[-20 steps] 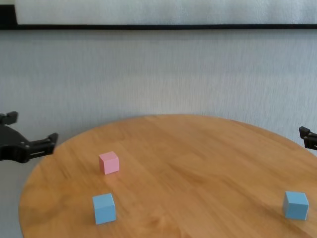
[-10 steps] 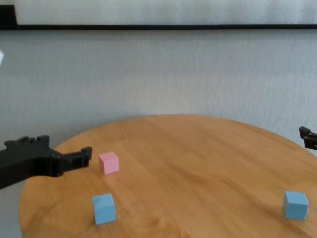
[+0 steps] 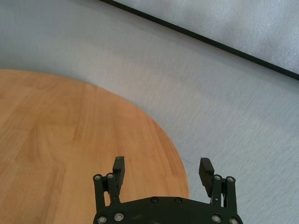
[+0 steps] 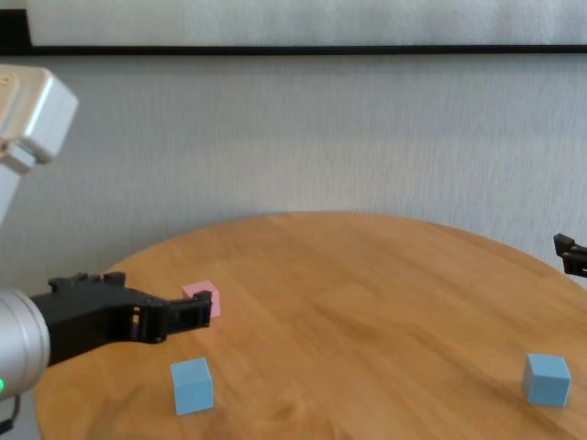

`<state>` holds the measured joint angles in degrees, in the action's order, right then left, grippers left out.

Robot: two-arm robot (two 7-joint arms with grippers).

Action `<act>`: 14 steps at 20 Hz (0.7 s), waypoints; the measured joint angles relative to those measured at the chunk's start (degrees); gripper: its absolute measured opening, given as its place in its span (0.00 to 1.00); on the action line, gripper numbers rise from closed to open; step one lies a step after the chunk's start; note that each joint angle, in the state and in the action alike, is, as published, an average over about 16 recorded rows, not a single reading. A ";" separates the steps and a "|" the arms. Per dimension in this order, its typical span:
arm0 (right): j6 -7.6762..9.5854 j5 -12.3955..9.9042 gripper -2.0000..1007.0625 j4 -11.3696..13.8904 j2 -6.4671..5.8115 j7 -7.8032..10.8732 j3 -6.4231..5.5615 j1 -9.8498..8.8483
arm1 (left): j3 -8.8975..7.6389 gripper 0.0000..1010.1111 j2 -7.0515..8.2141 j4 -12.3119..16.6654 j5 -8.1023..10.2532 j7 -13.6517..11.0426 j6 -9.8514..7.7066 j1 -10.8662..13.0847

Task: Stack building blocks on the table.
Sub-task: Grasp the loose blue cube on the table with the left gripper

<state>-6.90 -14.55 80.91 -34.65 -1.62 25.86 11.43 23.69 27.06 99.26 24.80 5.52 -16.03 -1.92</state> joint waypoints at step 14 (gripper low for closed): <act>0.00 0.00 1.00 0.00 0.00 0.00 0.00 0.00 | 0.80 0.99 -6.52 0.60 -3.25 6.25 -5.73 1.86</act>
<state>-6.90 -14.55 80.91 -34.65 -1.62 25.86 11.44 24.49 20.54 99.86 21.55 11.77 -21.75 -0.06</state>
